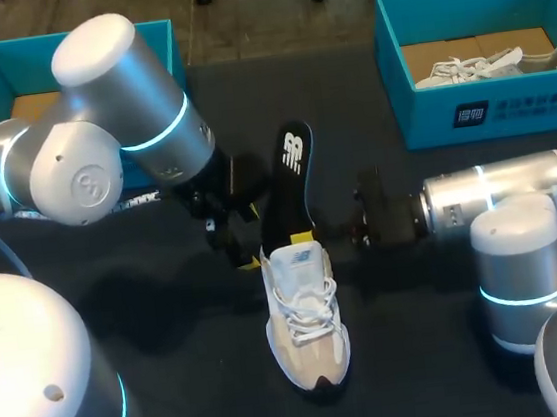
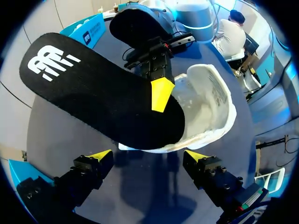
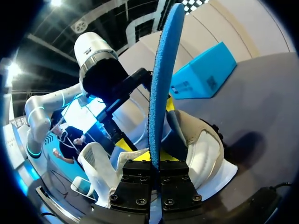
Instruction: Take the shoe out of the shoebox, open the shoe tongue, remove and reinsert the insole, then place the shoe into the shoebox
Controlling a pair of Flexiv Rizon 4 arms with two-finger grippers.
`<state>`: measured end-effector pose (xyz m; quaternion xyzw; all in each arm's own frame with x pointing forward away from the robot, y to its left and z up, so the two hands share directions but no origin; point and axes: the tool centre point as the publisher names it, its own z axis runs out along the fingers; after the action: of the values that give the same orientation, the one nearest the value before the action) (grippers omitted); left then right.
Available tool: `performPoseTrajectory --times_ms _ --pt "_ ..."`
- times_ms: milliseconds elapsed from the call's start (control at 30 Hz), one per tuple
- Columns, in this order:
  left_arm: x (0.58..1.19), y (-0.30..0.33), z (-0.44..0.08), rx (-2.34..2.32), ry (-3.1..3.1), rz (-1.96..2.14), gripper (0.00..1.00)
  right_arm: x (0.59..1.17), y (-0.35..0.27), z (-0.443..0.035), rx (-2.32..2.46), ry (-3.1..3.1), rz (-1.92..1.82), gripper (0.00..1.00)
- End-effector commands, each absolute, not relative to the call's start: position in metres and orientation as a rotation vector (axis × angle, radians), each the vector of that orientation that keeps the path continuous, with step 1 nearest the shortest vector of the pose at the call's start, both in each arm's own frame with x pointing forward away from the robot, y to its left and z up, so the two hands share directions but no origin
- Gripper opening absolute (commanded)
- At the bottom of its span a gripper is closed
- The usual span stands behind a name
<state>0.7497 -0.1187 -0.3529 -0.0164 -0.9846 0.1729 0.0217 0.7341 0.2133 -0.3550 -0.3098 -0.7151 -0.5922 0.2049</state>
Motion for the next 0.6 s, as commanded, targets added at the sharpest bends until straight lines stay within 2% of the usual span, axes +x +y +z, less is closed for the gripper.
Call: performPoseTrajectory --times_ms 33,300,433,533,600 --pt "0.75 -0.119 -0.354 -0.051 -3.052 0.537 1.0 0.728 0.214 -0.358 -0.869 -2.002 -1.62 0.0" --pt "0.75 -0.119 -0.354 -0.051 -3.052 0.537 1.0 0.735 0.216 -0.353 -0.803 -2.015 -1.632 0.01" --pt "0.75 -0.119 -0.354 -0.051 -3.052 0.537 1.0 0.74 0.219 -0.346 -0.767 -2.049 -1.617 0.22" --pt "0.75 -0.119 -0.354 -0.051 -3.052 0.537 1.0 0.743 0.22 -0.343 -0.748 -2.06 -1.611 0.29" --pt "0.75 -0.119 -0.354 -0.051 -3.052 0.537 1.0 0.745 0.22 -0.342 -0.74 -2.066 -1.609 0.3"
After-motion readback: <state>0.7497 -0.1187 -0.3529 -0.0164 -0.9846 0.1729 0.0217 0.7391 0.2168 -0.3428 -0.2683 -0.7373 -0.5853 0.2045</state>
